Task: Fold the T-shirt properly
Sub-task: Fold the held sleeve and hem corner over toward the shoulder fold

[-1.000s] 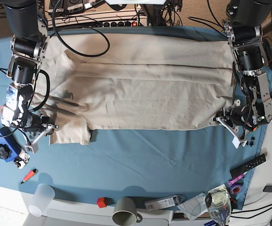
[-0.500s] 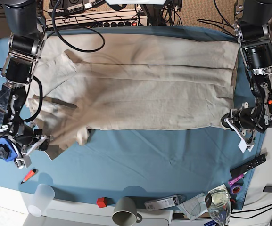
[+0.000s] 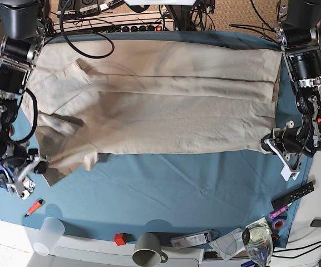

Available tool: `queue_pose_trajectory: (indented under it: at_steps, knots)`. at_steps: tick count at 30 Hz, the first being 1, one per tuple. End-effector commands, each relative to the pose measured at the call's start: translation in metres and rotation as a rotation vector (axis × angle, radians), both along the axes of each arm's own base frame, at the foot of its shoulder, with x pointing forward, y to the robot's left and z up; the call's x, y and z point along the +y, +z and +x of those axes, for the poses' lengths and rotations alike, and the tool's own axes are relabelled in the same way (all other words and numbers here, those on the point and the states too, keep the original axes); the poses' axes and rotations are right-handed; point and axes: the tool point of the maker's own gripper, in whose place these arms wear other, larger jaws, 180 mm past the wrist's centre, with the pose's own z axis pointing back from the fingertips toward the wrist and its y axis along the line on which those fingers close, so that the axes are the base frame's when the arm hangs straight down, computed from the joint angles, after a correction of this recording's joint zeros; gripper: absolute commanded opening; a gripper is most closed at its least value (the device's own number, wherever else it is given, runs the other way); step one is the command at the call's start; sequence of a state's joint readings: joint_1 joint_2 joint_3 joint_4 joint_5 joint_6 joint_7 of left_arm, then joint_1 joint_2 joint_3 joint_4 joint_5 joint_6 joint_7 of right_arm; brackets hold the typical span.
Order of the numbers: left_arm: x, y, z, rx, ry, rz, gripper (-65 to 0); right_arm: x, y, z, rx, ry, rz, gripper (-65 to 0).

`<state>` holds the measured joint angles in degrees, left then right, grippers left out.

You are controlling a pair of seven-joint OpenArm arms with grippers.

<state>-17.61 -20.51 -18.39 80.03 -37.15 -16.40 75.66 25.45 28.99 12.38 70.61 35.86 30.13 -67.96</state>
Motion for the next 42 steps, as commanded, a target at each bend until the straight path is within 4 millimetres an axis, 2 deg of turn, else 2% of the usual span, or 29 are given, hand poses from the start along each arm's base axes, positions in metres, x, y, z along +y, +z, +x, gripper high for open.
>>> queue_pose_trajectory:
  at_steps: [1,8,15,21,29,36,42]
  knots:
    - [0.004,0.016,0.008,-0.054,-0.016,0.015,-65.0,-0.009,0.022,0.004,-0.064,-0.001,-0.011,-65.0]
    - [0.000,0.009,-0.016,-0.050,-0.047,0.034,-65.0,-0.013,0.020,-0.029,-0.093,0.014,-0.056,-65.0]
    - [0.020,0.020,-0.033,-0.113,0.021,0.020,-65.0,-0.014,0.011,-0.056,-0.087,0.014,-0.063,-65.0]
    - [0.012,0.015,-0.047,-0.106,-0.009,-0.051,-65.0,-0.018,0.013,-0.070,-0.090,0.017,-0.062,-65.0]
    - [0.006,0.022,-0.067,-0.136,-0.067,0.005,-65.0,-0.014,0.009,-0.094,-0.074,0.044,-0.080,-65.0]
    - [0.001,0.013,-0.093,-0.111,-0.090,0.028,-65.0,-0.016,0.013,-0.117,-0.077,0.040,-0.115,-65.0]
    - [-0.002,0.016,-0.101,-0.120,-0.105,0.044,-65.0,-0.017,0.007,-0.141,-0.061,0.028,-0.105,-65.0]
